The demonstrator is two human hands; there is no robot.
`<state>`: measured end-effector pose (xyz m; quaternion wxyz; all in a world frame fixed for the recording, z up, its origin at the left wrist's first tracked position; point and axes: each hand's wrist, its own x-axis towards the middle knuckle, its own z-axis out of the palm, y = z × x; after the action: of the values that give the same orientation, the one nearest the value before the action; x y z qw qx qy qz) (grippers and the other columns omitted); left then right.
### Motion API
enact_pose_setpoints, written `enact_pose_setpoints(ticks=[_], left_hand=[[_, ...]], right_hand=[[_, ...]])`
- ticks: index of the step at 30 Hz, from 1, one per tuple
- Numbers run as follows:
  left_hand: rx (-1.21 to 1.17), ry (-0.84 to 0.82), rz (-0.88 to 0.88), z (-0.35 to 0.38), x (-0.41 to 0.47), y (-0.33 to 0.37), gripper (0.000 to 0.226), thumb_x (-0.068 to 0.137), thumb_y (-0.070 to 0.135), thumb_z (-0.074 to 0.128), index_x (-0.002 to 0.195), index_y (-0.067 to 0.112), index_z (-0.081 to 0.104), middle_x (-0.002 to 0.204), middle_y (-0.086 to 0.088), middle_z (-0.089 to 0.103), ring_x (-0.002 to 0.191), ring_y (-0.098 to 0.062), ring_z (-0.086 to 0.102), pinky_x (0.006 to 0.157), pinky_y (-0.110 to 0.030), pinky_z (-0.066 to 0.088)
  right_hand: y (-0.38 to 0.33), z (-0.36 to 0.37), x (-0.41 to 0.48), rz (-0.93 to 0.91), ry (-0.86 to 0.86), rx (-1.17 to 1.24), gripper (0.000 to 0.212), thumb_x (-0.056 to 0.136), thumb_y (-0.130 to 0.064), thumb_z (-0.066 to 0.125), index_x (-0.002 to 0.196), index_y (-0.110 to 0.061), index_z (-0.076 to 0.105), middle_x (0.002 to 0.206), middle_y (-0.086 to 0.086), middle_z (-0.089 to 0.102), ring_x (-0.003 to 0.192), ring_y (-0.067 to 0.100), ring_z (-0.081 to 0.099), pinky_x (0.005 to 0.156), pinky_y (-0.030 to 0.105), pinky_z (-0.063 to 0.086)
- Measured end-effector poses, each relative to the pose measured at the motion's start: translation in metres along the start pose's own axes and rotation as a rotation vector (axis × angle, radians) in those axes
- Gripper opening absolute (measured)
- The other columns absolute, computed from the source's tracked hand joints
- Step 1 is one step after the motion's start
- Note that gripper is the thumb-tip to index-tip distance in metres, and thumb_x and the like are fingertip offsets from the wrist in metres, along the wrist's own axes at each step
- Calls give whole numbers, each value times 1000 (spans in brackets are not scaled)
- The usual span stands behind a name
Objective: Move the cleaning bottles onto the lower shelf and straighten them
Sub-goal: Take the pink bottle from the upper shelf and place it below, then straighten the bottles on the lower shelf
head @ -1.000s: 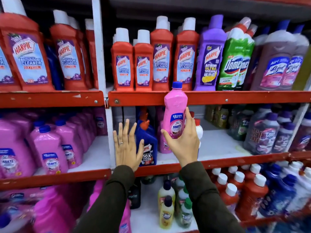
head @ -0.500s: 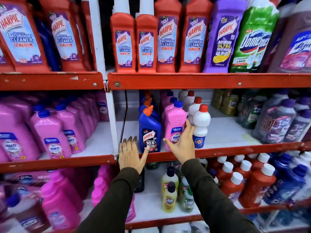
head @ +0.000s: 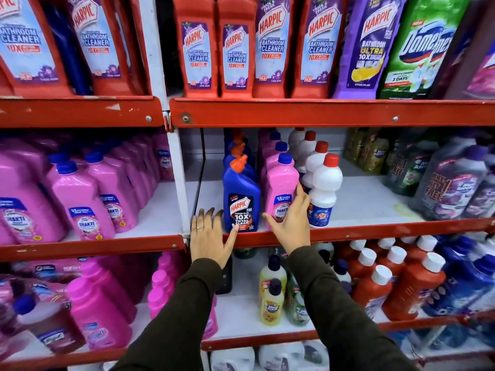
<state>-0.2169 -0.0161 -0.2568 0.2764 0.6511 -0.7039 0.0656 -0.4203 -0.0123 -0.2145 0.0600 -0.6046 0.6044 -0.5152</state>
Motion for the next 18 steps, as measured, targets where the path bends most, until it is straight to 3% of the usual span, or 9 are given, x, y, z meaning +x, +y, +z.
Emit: enact_pose_setpoints(ticks=[3,6,9,10,12,14,16,18], left_hand=[[-38,-25,6,-2,1,-1,70,99,60,44,147,10,44,155,-15,47,149,-35,36,127,-49,22],[-150,-5,1,-6,2,0,66,101,52,48,151,10,39,158,-14,43,150,-32,35,128,-48,18],[-413,104,-105,-11,3,6,48,105,35,45,148,13,43,153,-13,46,143,-33,43,123,-51,31],[-505,139,-157,-13,4,9,44,106,31,43,147,15,44,152,-12,47,141,-32,45,121,-46,34],[-697,184,-251,-16,6,18,40,109,26,37,146,15,47,150,-11,48,139,-27,46,110,-27,34],[-895,197,-323,-21,10,28,40,110,27,33,145,14,48,149,-9,51,136,-21,48,100,-12,33],[-1097,142,-379,-24,14,36,46,110,36,28,149,18,45,150,-8,52,130,-15,51,95,-7,41],[-1288,35,-392,-25,15,43,55,108,49,24,152,22,41,149,-9,54,130,-17,54,106,-27,49]], right_hand=[[-4,-2,-2,8,-6,-27,112,75,-28,89,158,-14,14,145,11,34,132,26,53,103,44,56],[-8,-3,-8,37,11,-44,109,80,-44,82,159,-15,13,149,13,32,137,27,45,106,41,52],[-14,-2,-25,5,135,45,80,95,-57,57,156,-16,25,151,12,33,139,19,35,112,15,31],[-16,-1,-32,-24,170,109,68,99,-56,49,153,-17,33,148,9,36,135,11,35,110,6,25],[-23,3,-43,-52,140,272,58,102,-56,38,146,-18,44,141,3,41,130,-5,38,105,-1,24],[-33,8,-48,-7,-1,409,60,102,-59,32,147,-22,46,143,-3,44,130,-18,35,105,-1,25],[-41,15,-48,99,-150,510,60,102,-61,30,152,-29,41,153,-7,40,136,-19,31,111,7,26],[-46,22,-46,184,-234,576,60,103,-61,29,156,-34,32,161,-10,32,145,-7,30,120,24,27]])
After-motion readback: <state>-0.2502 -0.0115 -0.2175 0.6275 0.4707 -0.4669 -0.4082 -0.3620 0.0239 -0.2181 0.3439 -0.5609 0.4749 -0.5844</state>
